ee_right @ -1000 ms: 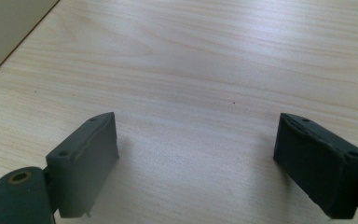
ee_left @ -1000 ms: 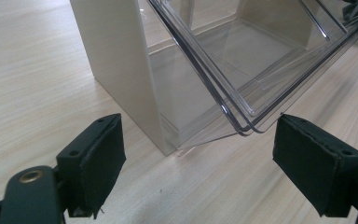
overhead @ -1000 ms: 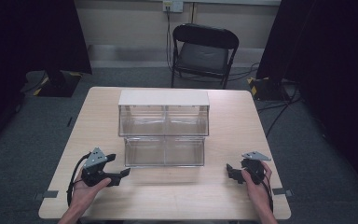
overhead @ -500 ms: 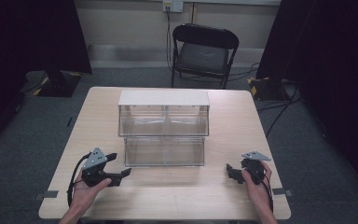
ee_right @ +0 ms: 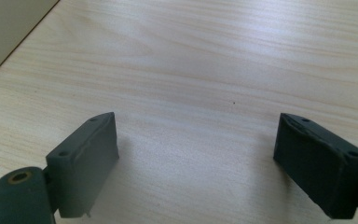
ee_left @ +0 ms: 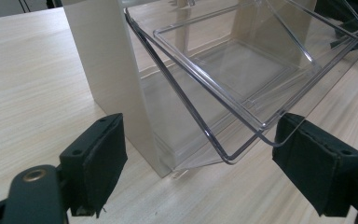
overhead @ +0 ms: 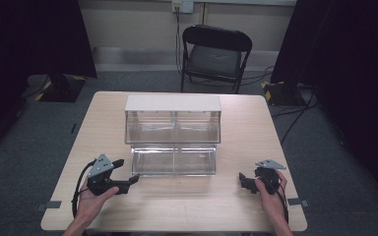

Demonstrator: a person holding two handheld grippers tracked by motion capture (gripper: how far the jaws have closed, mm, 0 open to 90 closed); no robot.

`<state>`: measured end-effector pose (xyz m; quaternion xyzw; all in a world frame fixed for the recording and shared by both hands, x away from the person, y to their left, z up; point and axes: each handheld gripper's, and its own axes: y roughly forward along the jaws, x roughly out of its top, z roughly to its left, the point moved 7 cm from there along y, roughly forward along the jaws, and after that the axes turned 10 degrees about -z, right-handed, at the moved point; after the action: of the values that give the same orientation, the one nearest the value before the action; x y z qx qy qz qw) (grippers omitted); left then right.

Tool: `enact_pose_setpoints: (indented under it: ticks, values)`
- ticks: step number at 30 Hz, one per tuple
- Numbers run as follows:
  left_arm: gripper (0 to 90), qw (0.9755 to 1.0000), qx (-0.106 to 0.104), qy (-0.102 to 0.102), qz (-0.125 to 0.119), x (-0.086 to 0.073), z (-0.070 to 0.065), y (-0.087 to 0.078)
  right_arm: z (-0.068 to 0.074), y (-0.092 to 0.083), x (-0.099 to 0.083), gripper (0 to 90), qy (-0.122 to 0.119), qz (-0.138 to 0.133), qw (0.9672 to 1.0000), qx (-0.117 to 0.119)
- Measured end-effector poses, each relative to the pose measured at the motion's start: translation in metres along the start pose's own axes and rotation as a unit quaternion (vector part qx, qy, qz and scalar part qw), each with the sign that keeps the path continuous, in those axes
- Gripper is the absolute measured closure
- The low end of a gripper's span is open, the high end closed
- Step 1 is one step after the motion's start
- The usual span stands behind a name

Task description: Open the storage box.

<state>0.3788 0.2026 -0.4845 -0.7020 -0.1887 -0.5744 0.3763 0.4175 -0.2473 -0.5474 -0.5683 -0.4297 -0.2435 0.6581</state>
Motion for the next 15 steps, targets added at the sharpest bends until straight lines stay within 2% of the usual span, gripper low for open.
enact_pose_setpoints:
  ticks: [14, 15]
  values:
    - [15.7, 0.9997, -0.008, -0.023, -0.001, -0.0002, -0.0030, 0.0050, 0.0000, 0.0000, 0.0000, 12.8, 0.000, 0.000, 1.0000, 0.000]
    - [15.7, 0.9998, -0.009, -0.018, 0.001, 0.0003, -0.0027, 0.0046, 0.0000, 0.0000, 0.0000, 12.8, 0.000, 0.000, 1.0000, 0.000]
